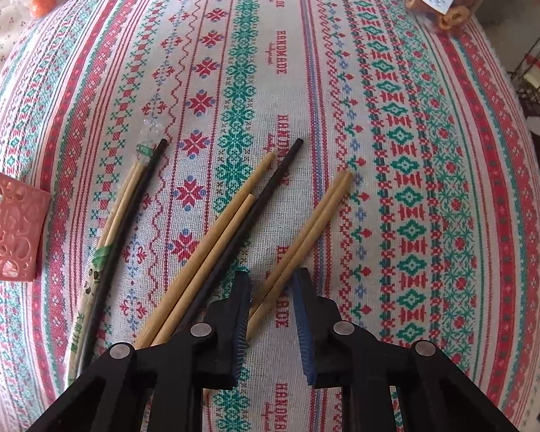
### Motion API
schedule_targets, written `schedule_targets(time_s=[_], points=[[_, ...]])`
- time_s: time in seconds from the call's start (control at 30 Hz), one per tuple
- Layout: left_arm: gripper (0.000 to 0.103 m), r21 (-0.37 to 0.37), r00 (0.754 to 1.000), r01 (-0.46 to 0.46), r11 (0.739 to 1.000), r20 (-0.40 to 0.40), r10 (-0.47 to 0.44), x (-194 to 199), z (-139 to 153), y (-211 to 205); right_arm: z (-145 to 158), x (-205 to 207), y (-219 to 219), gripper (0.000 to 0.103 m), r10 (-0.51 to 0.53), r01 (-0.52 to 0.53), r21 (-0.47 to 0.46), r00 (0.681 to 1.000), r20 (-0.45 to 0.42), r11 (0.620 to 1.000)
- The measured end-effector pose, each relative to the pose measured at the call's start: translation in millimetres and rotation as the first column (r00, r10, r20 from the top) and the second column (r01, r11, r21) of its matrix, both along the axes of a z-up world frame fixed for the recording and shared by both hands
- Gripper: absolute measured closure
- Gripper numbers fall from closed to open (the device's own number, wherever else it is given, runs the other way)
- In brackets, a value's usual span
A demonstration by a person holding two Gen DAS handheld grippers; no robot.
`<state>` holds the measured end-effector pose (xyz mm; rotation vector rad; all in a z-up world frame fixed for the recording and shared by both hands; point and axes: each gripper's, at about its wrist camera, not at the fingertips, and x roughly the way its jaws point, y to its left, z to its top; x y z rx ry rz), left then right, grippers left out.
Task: Organize utensils
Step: 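Lower the right tool and grasp a pair of wooden chopsticks, then grasp wooden chopsticks with the left tool while the right tool holds its pair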
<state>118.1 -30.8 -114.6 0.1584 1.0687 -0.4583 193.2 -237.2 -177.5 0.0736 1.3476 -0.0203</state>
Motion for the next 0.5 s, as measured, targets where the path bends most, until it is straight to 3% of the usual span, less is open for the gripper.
schedule_targets(time_s=[0.13,0.33,0.5], points=[[0.066,0.008,0.999,0.048,0.999,-0.009,-0.048,-6,-1,-17,2,-8,-16,0.095,-0.017,0.017,0.061,1.000,-0.007,0.998],[0.079,0.070,0.986,0.163,0.984,-0.032,-0.161,-9,-14,-73,11,-30,-54,0.095,-0.056,0.055,0.170,0.998,-0.004,0.984],[0.085,0.061,0.985,0.139,0.988,-0.111,-0.131,22,-38,-114,29,-54,-79,0.095,-0.063,0.056,0.203,0.998,0.029,0.977]])
